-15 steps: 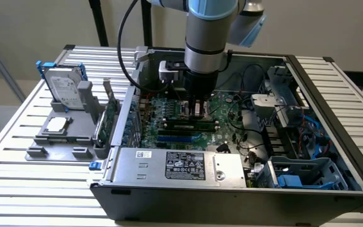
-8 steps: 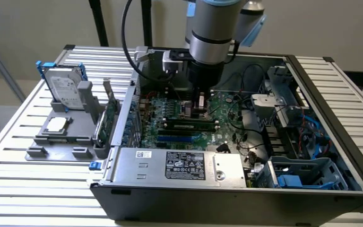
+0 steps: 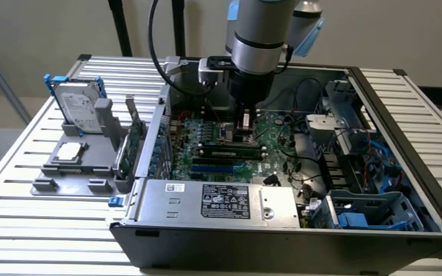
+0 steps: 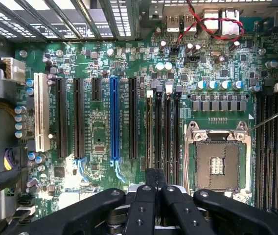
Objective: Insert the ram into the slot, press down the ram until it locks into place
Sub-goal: 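Press down the ram until it locks into place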
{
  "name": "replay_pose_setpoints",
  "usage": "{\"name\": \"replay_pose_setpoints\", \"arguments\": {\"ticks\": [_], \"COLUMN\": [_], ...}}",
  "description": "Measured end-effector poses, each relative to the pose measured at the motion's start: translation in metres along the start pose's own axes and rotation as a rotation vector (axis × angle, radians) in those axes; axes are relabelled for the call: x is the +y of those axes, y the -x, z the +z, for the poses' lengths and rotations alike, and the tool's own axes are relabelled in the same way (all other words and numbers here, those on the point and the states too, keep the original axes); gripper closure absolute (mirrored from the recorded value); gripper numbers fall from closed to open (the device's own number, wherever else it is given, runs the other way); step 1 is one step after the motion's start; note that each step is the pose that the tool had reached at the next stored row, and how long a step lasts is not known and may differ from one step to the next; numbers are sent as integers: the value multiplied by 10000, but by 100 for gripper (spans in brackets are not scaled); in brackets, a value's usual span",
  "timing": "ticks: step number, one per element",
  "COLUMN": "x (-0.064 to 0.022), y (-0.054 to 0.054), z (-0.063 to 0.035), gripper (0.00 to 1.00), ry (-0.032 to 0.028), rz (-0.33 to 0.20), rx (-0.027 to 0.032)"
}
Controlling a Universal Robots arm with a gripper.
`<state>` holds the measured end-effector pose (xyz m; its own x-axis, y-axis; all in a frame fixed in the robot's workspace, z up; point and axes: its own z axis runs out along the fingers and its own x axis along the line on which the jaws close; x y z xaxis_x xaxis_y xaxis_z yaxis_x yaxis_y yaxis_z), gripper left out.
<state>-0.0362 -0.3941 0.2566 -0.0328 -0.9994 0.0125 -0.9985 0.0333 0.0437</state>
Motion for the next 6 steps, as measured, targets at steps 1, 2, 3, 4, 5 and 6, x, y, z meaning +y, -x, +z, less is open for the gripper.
{"name": "replay_pose_setpoints", "arguments": {"ticks": [1, 2, 3, 4, 5, 6], "x": [0, 0, 0, 0, 0, 0], "y": [0, 0, 0, 0, 0, 0], "z": [0, 0, -1, -1, -1, -1], "gripper": [89, 89, 89, 89, 89, 89], "ry": [1, 0, 0, 0, 1, 0], "rz": [-1, -2, -5, -7, -8, -9], "rx": [1, 1, 2, 2, 2, 2]}}
